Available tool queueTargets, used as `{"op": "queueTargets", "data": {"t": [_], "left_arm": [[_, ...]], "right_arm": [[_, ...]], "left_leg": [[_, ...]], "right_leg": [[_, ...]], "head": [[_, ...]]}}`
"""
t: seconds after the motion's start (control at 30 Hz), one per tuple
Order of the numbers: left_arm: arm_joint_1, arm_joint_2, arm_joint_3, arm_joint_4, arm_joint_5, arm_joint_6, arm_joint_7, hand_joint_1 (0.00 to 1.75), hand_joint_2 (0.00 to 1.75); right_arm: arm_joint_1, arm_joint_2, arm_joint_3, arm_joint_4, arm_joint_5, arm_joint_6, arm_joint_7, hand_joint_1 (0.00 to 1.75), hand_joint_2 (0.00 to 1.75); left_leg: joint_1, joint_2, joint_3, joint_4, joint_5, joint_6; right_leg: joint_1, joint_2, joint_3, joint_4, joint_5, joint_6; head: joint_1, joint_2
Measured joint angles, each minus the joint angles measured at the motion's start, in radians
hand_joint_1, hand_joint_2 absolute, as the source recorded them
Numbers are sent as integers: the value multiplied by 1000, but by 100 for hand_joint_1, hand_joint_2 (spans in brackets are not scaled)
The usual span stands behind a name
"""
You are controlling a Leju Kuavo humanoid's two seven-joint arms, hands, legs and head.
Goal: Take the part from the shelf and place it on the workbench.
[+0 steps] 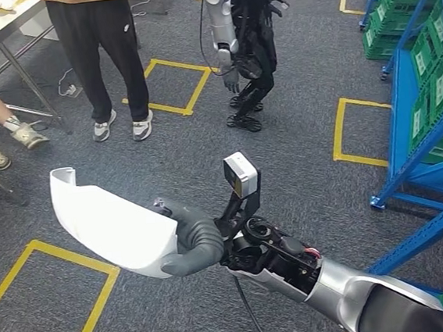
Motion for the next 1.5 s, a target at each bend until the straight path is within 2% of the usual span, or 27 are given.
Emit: {"op": "queueTargets", "data": {"t": [0.07,0.1,0.2,0.23,0.27,0.3,0.37,0.43,0.47,0.57,0.63,0.7,0.73,0.77,0.8,0.87,0.93,1.07,1.13,1.2,1.23,1.27,1.3,1.33,1.4,1.47,1.5], "left_arm": [[0,0,0,0,0,0,0,0,175],[0,1,0,0,0,0,0,0,175],[-1,3,0,0,0,0,0,0,175],[-1,3,0,0,0,0,0,0,175],[-1,3,0,0,0,0,0,0,175],[-1,3,0,0,0,0,1,0,175],[-1,1,0,0,2,0,1,0,175],[-2,0,0,0,3,-1,1,0,175],[-2,-1,0,0,4,-1,1,0,175],[4,0,0,0,6,-1,1,0,175],[2,0,-1,0,5,-1,1,0,175],[0,-1,-1,0,5,-1,1,0,175],[0,-1,-1,0,5,-1,1,0,175],[2,-1,-1,0,5,-1,1,0,175],[3,-1,-1,0,5,-1,1,0,175],[3,0,-1,0,5,-1,1,0,175],[0,0,-1,0,4,-1,1,0,175],[2,0,-1,0,4,-1,1,0,175],[1,0,-1,0,4,0,1,0,175],[1,0,-1,0,4,0,1,0,175],[1,-1,-1,0,4,1,2,0,175],[2,-1,-1,0,4,1,3,0,175],[2,-1,-1,0,4,1,3,0,175],[2,-2,-1,0,4,2,4,0,175],[1,-4,-1,0,4,2,4,0,175],[-1,-6,-2,0,4,2,4,0,175],[0,-6,-2,0,4,2,4,0,175]], "right_arm": [[-1,0,0,0,-1,0,1,166,175],[-2,0,0,0,-2,0,2,166,175],[-1,-1,-1,1,-3,1,2,166,175],[1,-1,-1,2,-4,1,2,166,175],[2,-1,-1,2,-4,1,3,166,175],[2,-1,-1,3,-5,2,3,166,175],[-2,-2,-1,3,-10,4,3,166,175],[-6,-2,-1,4,-16,7,1,166,175],[-8,-2,-1,4,-18,7,1,166,175],[-11,-1,0,5,-18,9,-1,166,175],[-13,0,0,5,-18,11,-2,166,175],[-12,0,0,7,-18,12,-3,166,175],[-10,0,0,9,-18,12,-3,166,175],[-9,0,0,10,-17,12,-3,166,175],[-9,0,0,12,-17,12,-3,166,175],[-10,0,0,12,-17,12,-3,166,175],[-11,0,0,12,-17,12,-3,166,175],[-12,0,0,12,-17,13,-3,166,175],[-13,0,0,12,-16,13,-4,166,175],[-11,0,0,13,-14,12,-4,166,175],[-9,0,-1,14,-13,12,-4,166,175],[-6,0,0,15,-12,12,-4,166,175],[-5,0,0,15,-12,12,-4,166,175],[-4,0,0,15,-12,12,-4,166,175],[-5,0,-1,15,-12,12,-4,166,175],[-5,0,-1,16,-12,10,-4,166,175],[-4,0,-1,17,-11,8,-3,166,175]], "left_leg": [[2,-10,3,-2,1,12],[3,-15,5,-3,2,18],[1,-31,7,-3,1,28],[0,-39,7,-3,0,29],[-1,-47,9,-3,0,29],[-2,-57,11,-2,-1,29],[-3,-75,14,-2,-2,26],[-3,-90,10,1,-1,19],[-2,-96,5,1,1,13],[-1,-100,-6,12,-6,-4],[-1,-69,-47,96,-56,-12],[1,-40,-117,237,-117,-19],[2,-34,-141,284,-129,-22],[3,-31,-147,295,-122,-24],[4,-28,-131,262,-97,-25],[5,-6,-55,114,-31,-23],[1,12,-1,10,0,-11],[-1,-7,5,-5,1,15],[1,-17,8,-8,4,27],[0,-29,8,-7,4,34],[-1,-36,8,-7,4,34],[-1,-46,8,-7,3,34],[-2,-57,10,-6,3,34],[-2,-69,11,-6,3,33],[-2,-92,12,-4,2,30],[0,-113,3,-1,5,20],[2,-124,-2,-1,8,14]], "right_leg": [[-4,9,-8,24,-21,10],[-6,20,-26,64,-46,14],[-7,48,-125,276,-138,18],[-7,51,-148,319,-146,17],[-7,52,-152,321,-132,15],[-7,55,-136,278,-99,11],[-7,79,-72,131,-20,1],[-6,105,-27,32,11,-4],[-5,111,-21,20,8,-5],[-9,92,-11,2,14,-14],[-13,73,-5,-11,21,-22],[-10,54,-7,-12,22,-25],[-9,45,-8,-11,22,-25],[-8,36,-9,-9,21,-25],[-8,28,-9,-8,20,-25],[-7,15,-7,-6,16,-21],[-1,6,-6,-4,12,-13],[0,1,-8,7,-3,6],[-4,25,-44,90,-54,15],[-5,47,-113,244,-124,19],[-5,50,-142,304,-143,19],[-5,51,-154,327,-141,18],[-5,53,-146,305,-118,16],[-5,58,-120,246,-79,13],[-8,100,-54,95,-10,5],[-9,133,-17,18,9,0],[-8,132,-12,12,7,-2]], "head": [[2,0],[5,0],[22,0],[26,0],[28,0],[30,0],[34,0],[35,0],[34,0],[31,0],[16,0],[3,0],[1,0],[0,0],[-2,0],[-5,0],[-5,0],[0,0],[7,0],[17,0],[21,0],[24,0],[26,0],[29,0],[33,0],[32,0],[31,0]]}}
